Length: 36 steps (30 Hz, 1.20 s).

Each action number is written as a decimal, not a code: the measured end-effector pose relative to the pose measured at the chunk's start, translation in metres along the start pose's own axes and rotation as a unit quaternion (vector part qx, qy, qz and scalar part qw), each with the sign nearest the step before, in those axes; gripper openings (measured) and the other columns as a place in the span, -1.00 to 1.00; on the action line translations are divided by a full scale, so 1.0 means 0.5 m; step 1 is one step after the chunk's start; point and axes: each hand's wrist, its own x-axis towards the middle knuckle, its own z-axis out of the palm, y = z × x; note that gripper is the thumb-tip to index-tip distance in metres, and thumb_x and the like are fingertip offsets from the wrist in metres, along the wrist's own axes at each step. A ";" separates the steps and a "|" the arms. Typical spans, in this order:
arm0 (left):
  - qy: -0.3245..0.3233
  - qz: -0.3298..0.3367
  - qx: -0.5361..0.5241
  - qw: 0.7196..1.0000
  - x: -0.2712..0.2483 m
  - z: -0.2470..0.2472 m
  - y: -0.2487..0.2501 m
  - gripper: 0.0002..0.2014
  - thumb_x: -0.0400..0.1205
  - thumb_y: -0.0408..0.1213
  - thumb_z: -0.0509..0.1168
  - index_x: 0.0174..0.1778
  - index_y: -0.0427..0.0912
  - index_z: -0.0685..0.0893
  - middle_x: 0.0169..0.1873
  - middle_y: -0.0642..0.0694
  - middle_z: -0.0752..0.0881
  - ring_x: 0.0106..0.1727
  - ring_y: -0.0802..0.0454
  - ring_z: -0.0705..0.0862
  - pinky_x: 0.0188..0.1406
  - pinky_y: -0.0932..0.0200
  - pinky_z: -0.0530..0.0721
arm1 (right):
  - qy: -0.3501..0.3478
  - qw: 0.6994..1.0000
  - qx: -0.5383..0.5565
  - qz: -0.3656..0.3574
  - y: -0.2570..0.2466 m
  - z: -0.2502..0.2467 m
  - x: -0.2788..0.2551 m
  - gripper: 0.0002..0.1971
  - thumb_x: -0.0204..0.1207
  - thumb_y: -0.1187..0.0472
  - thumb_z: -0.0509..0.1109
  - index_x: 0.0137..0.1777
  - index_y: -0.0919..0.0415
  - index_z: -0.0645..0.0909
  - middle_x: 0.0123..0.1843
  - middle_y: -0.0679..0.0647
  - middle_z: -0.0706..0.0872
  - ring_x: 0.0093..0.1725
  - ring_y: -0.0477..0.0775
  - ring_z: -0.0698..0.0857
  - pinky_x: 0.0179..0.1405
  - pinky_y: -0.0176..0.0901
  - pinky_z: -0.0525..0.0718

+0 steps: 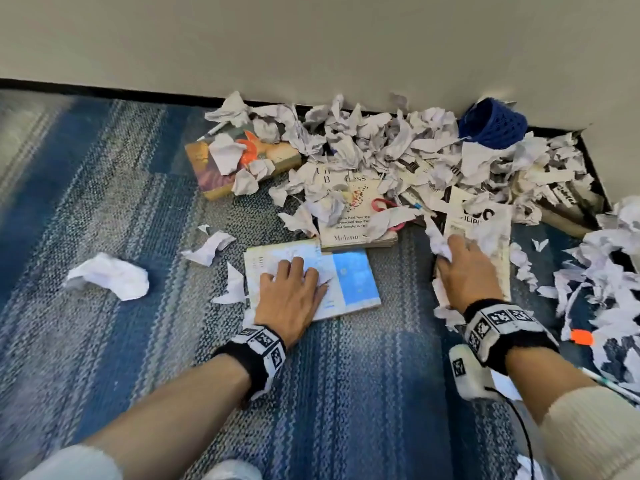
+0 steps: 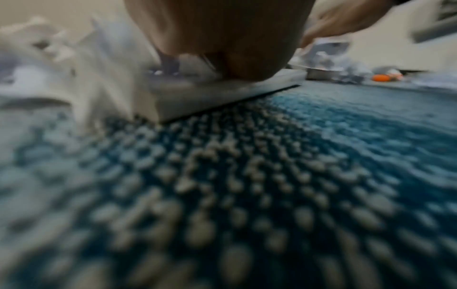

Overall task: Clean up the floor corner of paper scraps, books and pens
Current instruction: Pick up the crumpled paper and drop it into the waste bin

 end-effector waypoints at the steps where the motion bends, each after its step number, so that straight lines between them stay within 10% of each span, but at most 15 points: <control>1: 0.000 -0.001 -0.018 1.000 0.005 -0.001 -0.003 -0.56 0.68 0.10 -0.04 -0.03 -0.18 0.58 -0.01 -0.23 0.55 -0.04 -0.23 0.55 -0.36 -0.08 0.56 | 0.005 1.000 0.011 0.000 -0.007 -0.004 -0.011 -0.74 0.62 0.19 0.26 0.22 0.30 0.40 0.11 0.43 0.57 0.03 0.44 0.60 -0.12 0.09 0.46; 7: -0.092 0.088 -0.069 0.989 0.029 -0.030 -0.006 -0.60 0.81 0.00 -0.07 0.24 -0.25 0.48 0.15 -0.25 0.58 0.15 -0.27 0.60 -0.11 -0.10 0.53 | -0.007 0.995 0.099 0.010 -0.054 -0.057 -0.142 -0.88 0.62 0.27 0.27 0.02 0.35 0.47 -0.21 0.28 0.58 -0.12 0.33 0.59 -0.18 0.09 0.45; 12: -0.068 0.266 -0.130 0.953 0.046 -0.161 0.153 -0.63 0.81 -0.05 -0.01 0.01 -0.28 0.52 0.00 -0.33 0.65 0.01 -0.34 0.64 -0.18 -0.05 0.42 | -0.011 0.996 0.067 0.056 -0.042 -0.176 -0.268 -0.83 0.65 0.22 0.23 0.10 0.33 0.46 -0.12 0.27 0.64 -0.12 0.28 0.59 -0.16 0.05 0.51; 23: -0.028 0.630 -0.184 0.754 -0.184 -0.478 0.626 -0.74 0.70 -0.14 0.16 -0.31 -0.10 0.44 -0.56 -0.06 0.46 -0.38 -0.23 0.57 -0.36 0.07 0.44 | 0.099 0.978 -0.034 0.182 0.090 -0.492 -0.726 -0.87 0.60 0.16 0.26 -0.11 0.07 0.35 -0.23 0.09 0.53 -0.23 0.20 0.52 -0.23 0.04 0.47; 28: -0.029 0.668 -0.239 0.704 -0.355 -0.487 0.795 -0.60 0.70 -0.02 0.19 -0.45 -0.08 0.40 -0.58 0.03 0.41 -0.42 -0.14 0.48 -0.37 0.09 0.37 | 0.187 0.950 -0.005 0.249 0.197 -0.523 -0.912 -0.80 0.42 -0.09 0.07 -0.25 0.02 0.33 -0.33 0.04 0.55 -0.34 0.10 0.51 -0.32 0.08 0.50; 36: -0.109 0.593 -0.291 0.743 -0.516 -0.417 0.988 -0.60 0.68 -0.12 0.16 -0.50 -0.11 0.43 -0.47 -0.07 0.53 -0.30 -0.15 0.53 -0.27 0.03 0.44 | 0.211 0.916 -0.003 0.341 0.387 -0.468 -1.024 -0.86 0.54 0.07 0.25 0.02 0.07 0.54 -0.17 0.15 0.63 -0.13 0.28 0.61 -0.21 0.03 0.54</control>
